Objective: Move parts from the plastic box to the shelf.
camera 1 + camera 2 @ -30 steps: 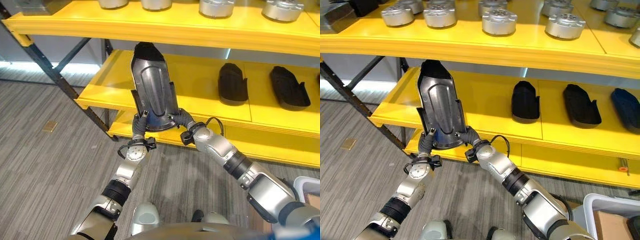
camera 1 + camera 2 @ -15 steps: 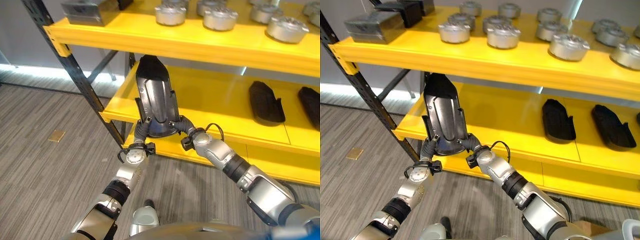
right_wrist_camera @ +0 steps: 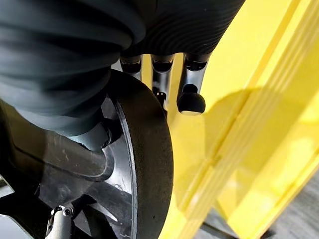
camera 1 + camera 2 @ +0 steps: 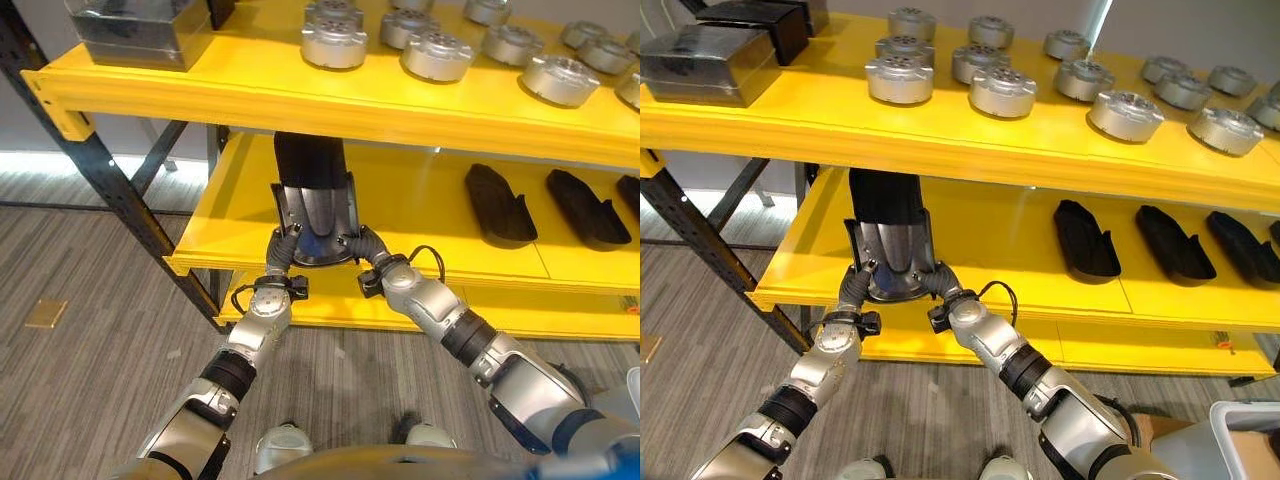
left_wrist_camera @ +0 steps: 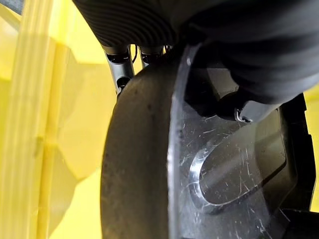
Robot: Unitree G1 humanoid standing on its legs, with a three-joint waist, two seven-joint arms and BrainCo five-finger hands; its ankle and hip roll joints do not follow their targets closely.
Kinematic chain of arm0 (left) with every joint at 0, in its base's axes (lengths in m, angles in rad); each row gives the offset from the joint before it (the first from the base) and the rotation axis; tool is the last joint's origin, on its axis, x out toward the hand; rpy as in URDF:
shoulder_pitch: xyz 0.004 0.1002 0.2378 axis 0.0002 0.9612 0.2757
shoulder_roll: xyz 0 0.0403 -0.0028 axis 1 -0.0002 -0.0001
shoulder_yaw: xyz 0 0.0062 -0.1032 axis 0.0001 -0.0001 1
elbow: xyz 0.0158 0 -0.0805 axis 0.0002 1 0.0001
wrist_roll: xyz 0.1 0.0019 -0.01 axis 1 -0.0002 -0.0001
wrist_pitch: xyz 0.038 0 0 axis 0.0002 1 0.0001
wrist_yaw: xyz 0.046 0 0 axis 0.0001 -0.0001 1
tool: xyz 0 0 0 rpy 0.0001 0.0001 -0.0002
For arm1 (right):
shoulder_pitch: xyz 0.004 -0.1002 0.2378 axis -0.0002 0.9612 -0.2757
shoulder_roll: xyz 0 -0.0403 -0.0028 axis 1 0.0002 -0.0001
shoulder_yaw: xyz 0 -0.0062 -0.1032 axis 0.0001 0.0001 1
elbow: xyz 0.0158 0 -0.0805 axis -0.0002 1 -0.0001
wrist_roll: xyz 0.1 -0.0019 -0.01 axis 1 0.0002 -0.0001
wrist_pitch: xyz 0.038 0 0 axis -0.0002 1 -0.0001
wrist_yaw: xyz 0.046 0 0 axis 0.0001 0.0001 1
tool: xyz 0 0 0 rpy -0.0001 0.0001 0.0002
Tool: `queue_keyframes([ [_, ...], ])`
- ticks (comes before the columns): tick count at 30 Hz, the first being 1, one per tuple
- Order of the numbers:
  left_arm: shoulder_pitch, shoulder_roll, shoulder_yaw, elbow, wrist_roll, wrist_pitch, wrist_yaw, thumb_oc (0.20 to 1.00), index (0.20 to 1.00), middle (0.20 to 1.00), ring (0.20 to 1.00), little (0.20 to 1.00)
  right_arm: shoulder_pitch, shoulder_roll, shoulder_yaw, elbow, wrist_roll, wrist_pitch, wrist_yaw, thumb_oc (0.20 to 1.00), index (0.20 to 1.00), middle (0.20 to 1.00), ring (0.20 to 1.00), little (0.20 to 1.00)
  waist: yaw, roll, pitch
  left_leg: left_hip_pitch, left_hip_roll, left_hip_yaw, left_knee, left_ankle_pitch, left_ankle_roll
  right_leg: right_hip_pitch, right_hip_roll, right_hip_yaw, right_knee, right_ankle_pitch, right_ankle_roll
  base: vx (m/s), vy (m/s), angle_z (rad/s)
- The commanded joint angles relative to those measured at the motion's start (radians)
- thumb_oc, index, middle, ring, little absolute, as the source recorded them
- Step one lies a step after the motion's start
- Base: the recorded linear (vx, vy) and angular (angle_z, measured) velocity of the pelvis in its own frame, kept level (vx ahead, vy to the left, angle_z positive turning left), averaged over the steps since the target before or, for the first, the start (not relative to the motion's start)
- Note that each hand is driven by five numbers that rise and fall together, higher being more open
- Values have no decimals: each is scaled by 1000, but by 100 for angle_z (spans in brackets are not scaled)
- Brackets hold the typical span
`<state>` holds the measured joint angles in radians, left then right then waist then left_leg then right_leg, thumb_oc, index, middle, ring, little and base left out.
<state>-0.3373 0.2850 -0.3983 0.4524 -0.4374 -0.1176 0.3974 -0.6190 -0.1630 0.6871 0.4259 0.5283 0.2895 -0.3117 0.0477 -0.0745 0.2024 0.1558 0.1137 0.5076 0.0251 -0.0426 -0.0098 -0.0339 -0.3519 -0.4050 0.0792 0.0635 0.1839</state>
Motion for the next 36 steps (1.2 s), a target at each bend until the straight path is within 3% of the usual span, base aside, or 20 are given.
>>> queue_keyframes([
  [1,-164,-108,-140,-88,51,-28,-39,200,200,200,200,200,-66,174,42,-136,57,-123,63,200,200,200,200,200,-23,11,-5,-1,40,-101,17,-30,-5,25,30,110,-3,75,22,155,-252,32],
  [3,-157,-119,-146,-100,55,-22,-36,200,200,200,200,200,-58,164,23,-146,58,-134,61,200,200,200,200,200,-31,9,-5,-6,58,-104,33,-23,-15,46,55,122,-14,53,14,220,-306,64],
  [5,-154,-137,-149,-115,57,-20,-11,200,200,200,200,200,-72,148,17,-170,50,-100,80,200,200,200,200,200,-40,15,-2,-19,90,-98,52,-11,-46,68,97,112,-8,-11,-25,267,-315,21],
  [9,-153,-150,-140,-111,55,-42,8,200,200,200,200,200,-109,141,19,-174,42,-64,98,200,200,200,200,200,-44,25,1,-50,135,-95,70,12,-79,82,124,92,-8,-59,-63,173,-169,-49],
  [10,-155,-147,-139,-105,50,-51,9,200,200,200,200,200,-118,138,20,-179,38,-64,95,200,200,200,200,200,-45,28,3,-58,146,-92,73,16,-84,76,128,88,-3,-66,-69,158,-186,-37],
  [11,-180,-138,-130,-73,40,-101,2,200,200,200,200,200,-163,125,17,-193,39,-70,63,200,200,200,200,200,-56,37,26,-84,177,-99,89,18,-109,56,141,89,25,-105,-82,104,-142,-15],
  [17,-298,-124,-115,-2,20,-168,-5,200,200,200,200,200,-306,80,-27,-164,43,-104,56,200,200,200,200,200,-76,52,93,-157,222,-115,108,44,-128,-44,171,111,104,-145,-109,-32,-73,2],
  [22,-397,-132,-97,73,9,-184,14,200,200,200,200,200,-400,40,-46,-110,85,-122,74,200,200,200,200,200,-93,69,141,-210,234,-133,131,60,-134,-119,184,136,166,-160,-120,-15,5,8],
  [27,-455,-136,-86,111,-16,-186,36,200,200,200,200,200,-440,42,-44,-85,61,-116,105,200,200,200,200,200,-96,82,178,-257,217,-155,165,56,-130,-172,177,149,220,-171,-124,-10,31,4],
  [36,-502,-117,-93,157,-5,-165,9,200,200,200,200,200,-462,52,-44,-57,73,-127,55,200,200,200,200,200,-94,90,205,-287,202,-167,190,42,-121,-209,161,158,259,-175,-121,-15,24,3],
])
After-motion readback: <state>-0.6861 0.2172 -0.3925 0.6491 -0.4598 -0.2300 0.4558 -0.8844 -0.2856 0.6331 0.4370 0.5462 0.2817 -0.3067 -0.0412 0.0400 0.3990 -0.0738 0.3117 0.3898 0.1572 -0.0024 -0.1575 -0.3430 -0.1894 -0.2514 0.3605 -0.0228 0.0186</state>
